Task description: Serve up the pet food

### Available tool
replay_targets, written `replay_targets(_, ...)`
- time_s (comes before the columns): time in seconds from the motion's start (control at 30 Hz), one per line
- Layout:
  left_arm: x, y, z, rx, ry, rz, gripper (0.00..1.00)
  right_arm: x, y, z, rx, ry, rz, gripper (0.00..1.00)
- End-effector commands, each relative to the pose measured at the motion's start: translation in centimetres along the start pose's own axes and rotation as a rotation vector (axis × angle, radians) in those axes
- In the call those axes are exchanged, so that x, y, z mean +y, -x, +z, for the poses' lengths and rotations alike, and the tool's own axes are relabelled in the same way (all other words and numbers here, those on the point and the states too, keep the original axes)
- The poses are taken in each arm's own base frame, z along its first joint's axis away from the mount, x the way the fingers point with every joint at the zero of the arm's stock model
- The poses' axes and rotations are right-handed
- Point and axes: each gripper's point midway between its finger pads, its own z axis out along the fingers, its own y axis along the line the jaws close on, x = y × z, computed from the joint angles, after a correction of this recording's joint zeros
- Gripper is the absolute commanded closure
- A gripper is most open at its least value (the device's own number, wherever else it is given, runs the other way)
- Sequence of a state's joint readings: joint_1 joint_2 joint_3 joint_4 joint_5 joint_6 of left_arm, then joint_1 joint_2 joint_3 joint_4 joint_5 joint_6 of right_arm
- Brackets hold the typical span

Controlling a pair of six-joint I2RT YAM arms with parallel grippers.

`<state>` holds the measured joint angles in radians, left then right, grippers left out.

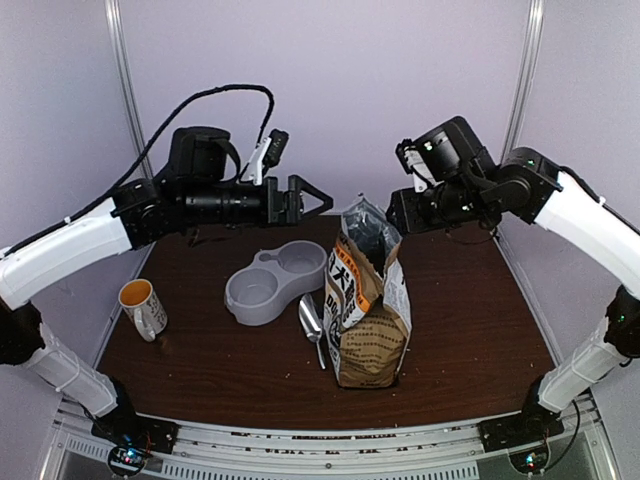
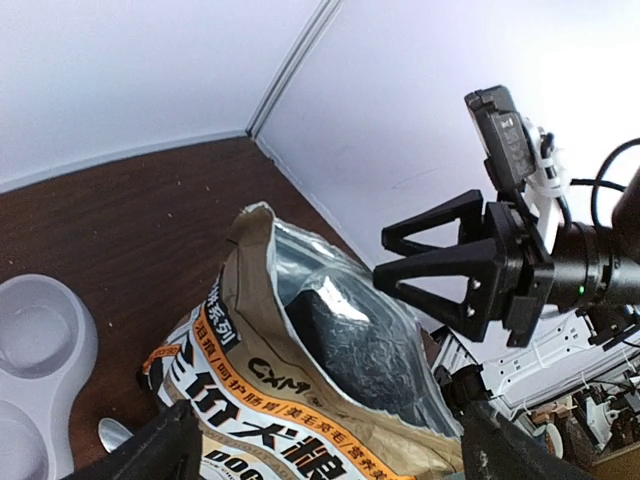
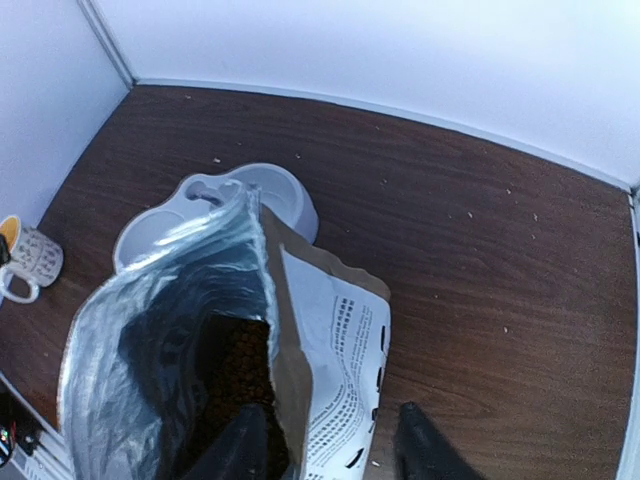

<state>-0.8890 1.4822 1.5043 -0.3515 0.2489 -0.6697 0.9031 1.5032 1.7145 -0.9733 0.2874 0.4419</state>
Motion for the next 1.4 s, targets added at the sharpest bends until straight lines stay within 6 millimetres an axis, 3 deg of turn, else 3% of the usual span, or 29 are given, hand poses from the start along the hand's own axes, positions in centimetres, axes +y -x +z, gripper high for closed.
replay_targets(0.0, -1.1, 3.6, -4.9, -0.244, -0.006, 0.095, 0.06, 0.5, 2.4, -3.6, -0.117, 0.123, 0.033, 0.45)
replay_targets(0.13, 3.1, 1.0, -7.0, -0.267, 0.163, 0.024, 0.06, 0.3, 2.4, -4.6, -0.154, 0.159, 0.062, 0.30)
replay_targets(0.27, 6.8, -3.3, -7.2, -0.198, 0.272, -0.063, 0.09, -0.4, 1.8, -4.9, -0.195, 0.169, 0.104, 0.24)
replay_targets(0.4, 10.0, -8.0, -4.5, -0.078, 0.334, -0.172, 0.16, -2.1, 0.4, -4.0, -0.210, 0.148, 0.176, 0.23)
replay_targets(0.5, 10.9, -10.6, -1.7, 0.004, 0.343, -0.235, 0.17, -4.1, -1.3, -2.6, -0.192, 0.131, 0.240, 0.23)
replay_targets(0.67, 12.1, -12.8, 2.3, 0.066, 0.361, -0.324, 0.33, -6.8, -3.4, -1.6, -0.164, 0.092, 0.283, 0.23)
replay_targets(0.97, 14.3, -16.7, 8.3, 0.183, 0.356, -0.408, 0.39, -8.6, -4.9, -0.5, -0.146, 0.069, 0.313, 0.23)
replay_targets(1.17, 15.5, -17.9, 9.9, 0.202, 0.342, -0.450, 0.46, -8.9, -5.4, 0.1, -0.136, 0.075, 0.329, 0.23)
replay_targets(1.37, 16.8, -18.6, 11.2, 0.212, 0.325, -0.497, 0.63, -9.2, -5.6, 0.4, -0.120, 0.066, 0.326, 0.23)
